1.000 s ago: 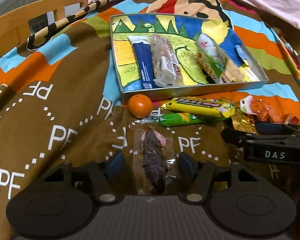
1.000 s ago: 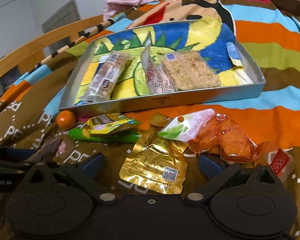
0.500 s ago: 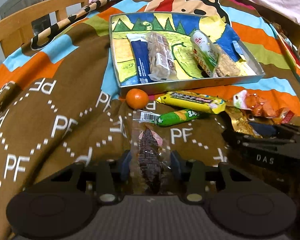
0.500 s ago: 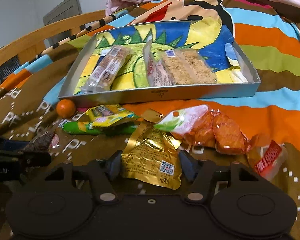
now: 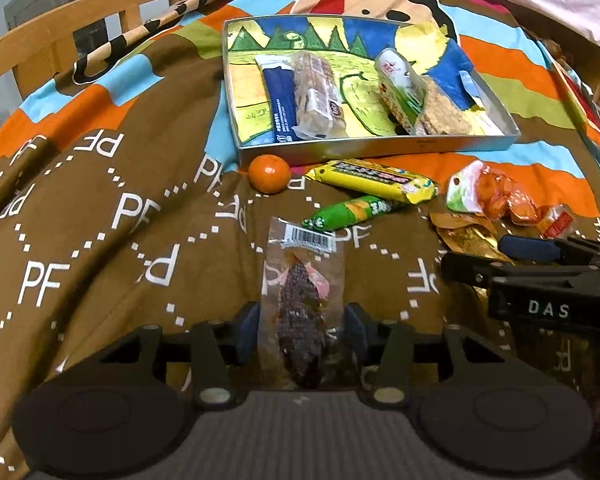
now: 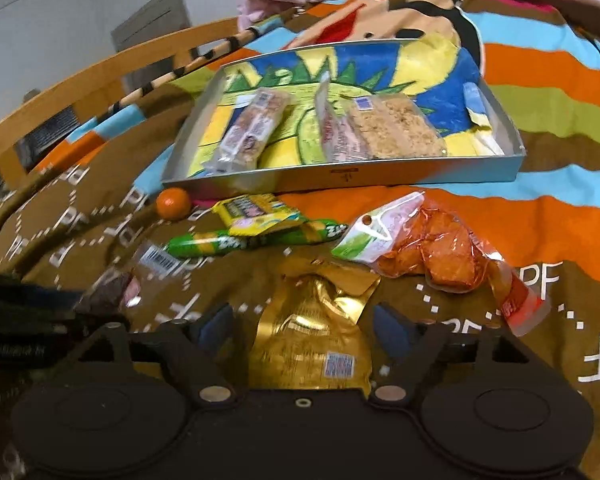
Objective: Organize snacks
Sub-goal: 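Grasp the clear jerky packet with the left tool while the right tool grasps the gold foil packet, then carry the jerky packet and gold foil packet over the tray with both tools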
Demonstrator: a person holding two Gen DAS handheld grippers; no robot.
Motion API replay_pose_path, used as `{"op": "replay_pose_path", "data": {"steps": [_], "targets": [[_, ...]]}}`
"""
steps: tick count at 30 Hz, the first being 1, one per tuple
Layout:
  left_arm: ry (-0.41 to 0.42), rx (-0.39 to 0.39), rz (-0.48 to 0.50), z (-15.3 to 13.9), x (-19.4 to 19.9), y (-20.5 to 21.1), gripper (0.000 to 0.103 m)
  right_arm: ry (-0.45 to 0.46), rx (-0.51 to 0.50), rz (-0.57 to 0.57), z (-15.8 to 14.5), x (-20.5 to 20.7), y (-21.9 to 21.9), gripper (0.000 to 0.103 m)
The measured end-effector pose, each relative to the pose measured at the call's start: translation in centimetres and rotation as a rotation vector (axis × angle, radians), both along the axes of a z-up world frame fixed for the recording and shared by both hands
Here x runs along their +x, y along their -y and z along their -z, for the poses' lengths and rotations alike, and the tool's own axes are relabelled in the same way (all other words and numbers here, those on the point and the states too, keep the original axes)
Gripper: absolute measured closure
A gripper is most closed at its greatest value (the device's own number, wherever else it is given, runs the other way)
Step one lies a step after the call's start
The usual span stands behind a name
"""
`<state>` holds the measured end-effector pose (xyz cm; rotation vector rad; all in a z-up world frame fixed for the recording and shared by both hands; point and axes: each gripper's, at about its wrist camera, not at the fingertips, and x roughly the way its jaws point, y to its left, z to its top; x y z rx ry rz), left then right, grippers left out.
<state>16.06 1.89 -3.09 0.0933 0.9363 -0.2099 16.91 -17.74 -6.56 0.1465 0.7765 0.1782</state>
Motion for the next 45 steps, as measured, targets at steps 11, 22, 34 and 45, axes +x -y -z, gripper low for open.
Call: {"op": "replay_pose_path", "data": {"steps": [11, 22, 34, 45], "targets": [[0.003, -0.023, -0.011, -0.2, -1.5, -0.4, 0.056, 0.041, -0.116, -0.034, 0.2, -2.1, -1.6, 0.046], [0.019, -0.077, 0.015, -2.0, -6.3, 0.5, 0.056, 0.087, -0.169, -0.178, -1.0, -8.1, -1.9, 0.054], [0.044, -0.172, 0.052, -2.8, -7.7, 2.5, 0.056, 0.142, -0.164, -0.129, -3.1, -10.1, -0.2, 0.055], [0.136, -0.166, 0.052, -4.2, -5.4, 4.6, 0.056, 0.225, -0.181, -0.087, -4.4, -9.5, 1.5, 0.055]]}}
